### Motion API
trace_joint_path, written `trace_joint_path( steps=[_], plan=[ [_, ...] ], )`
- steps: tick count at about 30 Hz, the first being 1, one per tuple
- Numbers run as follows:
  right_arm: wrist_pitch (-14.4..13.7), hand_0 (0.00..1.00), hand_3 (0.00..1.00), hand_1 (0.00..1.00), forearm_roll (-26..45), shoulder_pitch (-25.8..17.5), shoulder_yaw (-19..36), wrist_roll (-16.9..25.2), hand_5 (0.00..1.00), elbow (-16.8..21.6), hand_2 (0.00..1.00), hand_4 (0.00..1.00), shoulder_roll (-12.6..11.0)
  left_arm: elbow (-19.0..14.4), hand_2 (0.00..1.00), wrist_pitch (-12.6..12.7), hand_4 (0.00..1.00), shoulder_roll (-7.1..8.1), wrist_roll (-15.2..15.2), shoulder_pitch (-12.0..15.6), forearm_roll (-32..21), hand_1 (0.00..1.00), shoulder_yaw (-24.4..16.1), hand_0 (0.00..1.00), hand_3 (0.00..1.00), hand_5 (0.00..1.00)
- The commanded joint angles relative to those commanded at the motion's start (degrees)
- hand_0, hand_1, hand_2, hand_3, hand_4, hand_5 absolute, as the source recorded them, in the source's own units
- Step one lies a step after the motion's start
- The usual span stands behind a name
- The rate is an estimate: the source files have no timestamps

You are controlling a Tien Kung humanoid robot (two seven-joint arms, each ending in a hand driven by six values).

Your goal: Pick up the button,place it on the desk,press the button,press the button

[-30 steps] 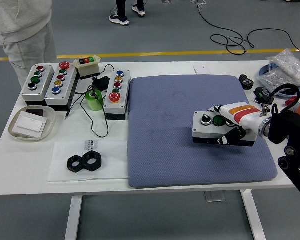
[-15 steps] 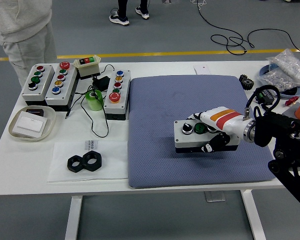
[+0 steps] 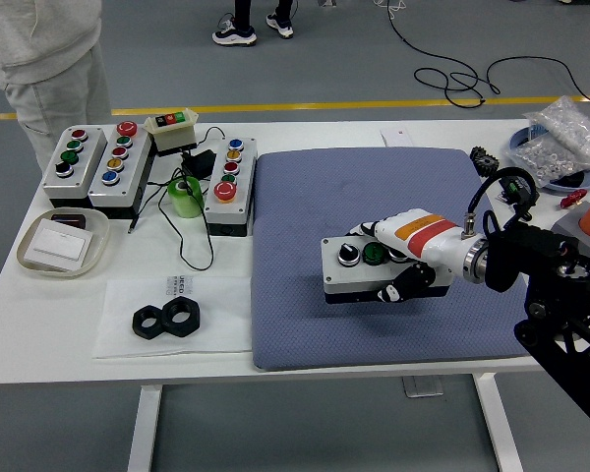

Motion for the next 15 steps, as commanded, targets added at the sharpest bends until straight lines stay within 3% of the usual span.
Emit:
trace_joint_path(
  steps=[15],
  plan=[
    [-0.8, 0.147, 0.340, 0.145, 0.4, -1.8, -1.2, 0.0, 0.002, -1.6, 0.204, 0.432, 1.5, 0.0, 0.955, 0.1, 0.552, -0.31, -0.2, -0.3, -0.9, 0.906, 0.9, 0.743, 0.791, 0.998]
  ],
)
